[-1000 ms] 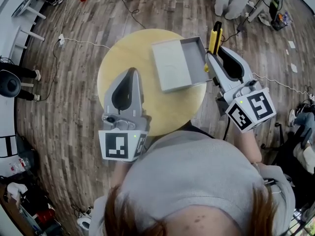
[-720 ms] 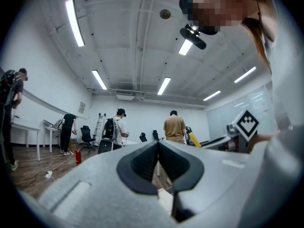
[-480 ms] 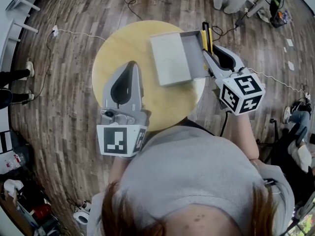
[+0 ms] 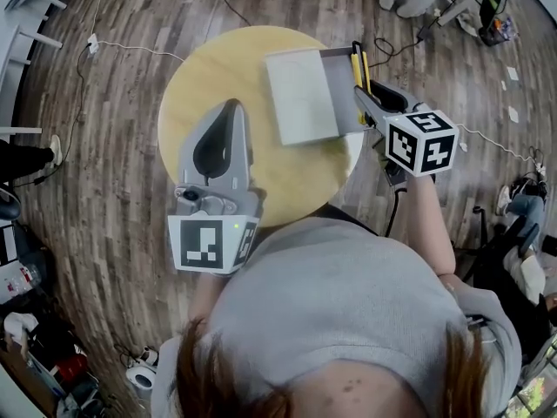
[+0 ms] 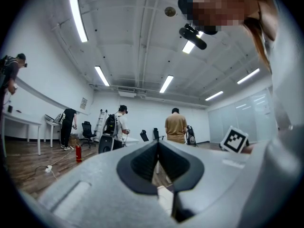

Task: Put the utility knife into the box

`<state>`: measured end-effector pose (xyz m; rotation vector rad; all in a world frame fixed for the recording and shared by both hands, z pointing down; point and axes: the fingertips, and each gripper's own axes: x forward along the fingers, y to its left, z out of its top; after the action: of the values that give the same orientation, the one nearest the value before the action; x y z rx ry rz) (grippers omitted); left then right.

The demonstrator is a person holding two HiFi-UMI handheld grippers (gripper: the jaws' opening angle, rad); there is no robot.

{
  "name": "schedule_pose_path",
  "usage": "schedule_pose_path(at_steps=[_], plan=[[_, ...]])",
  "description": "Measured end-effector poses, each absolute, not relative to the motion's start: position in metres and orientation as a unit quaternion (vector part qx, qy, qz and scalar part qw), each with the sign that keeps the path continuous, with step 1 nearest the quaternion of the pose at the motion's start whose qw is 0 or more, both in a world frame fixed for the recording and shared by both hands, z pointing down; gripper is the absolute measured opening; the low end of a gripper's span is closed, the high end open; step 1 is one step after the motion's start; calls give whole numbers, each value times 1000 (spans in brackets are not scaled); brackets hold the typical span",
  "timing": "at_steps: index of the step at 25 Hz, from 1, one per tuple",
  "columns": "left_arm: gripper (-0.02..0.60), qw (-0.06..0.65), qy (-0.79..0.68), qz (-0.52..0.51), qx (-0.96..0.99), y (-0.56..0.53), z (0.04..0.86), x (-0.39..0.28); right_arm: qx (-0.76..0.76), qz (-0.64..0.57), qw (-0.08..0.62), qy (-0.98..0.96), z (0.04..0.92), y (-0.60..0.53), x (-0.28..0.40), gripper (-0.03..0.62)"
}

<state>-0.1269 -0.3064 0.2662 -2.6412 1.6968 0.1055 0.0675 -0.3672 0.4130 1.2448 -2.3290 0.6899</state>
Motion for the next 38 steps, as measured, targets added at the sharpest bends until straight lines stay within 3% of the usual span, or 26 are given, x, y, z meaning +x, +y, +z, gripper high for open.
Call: schedule_pose_path(at_steps=[14, 38], plan=[[2, -3, 541, 32, -840, -312, 269, -125, 434, 343, 228, -801, 473, -383, 74, 121], [2, -11, 561, 30, -827, -331, 273, -138, 404, 400, 302, -765, 535, -400, 77, 121]])
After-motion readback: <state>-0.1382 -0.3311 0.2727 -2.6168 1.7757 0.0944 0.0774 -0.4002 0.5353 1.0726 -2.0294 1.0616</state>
